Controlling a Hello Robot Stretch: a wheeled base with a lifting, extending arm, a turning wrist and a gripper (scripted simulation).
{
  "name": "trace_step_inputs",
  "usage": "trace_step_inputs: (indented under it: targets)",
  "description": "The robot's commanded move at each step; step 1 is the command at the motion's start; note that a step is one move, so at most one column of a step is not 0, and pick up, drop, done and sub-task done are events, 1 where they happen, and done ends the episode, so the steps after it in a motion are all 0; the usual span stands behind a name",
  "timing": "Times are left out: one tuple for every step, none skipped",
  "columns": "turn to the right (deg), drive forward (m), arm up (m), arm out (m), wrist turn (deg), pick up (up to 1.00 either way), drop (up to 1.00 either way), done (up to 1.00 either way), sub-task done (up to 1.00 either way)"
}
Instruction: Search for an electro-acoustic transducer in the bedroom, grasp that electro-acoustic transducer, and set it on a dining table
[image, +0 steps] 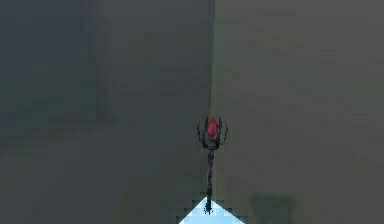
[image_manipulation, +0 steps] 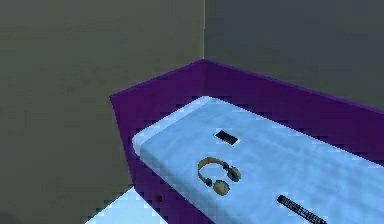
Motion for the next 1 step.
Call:
trace_step_inputs:
  targets:
    - [15.0,0.00,0.00,0.00,0.0,0.00,0.00,0.00,0.00]
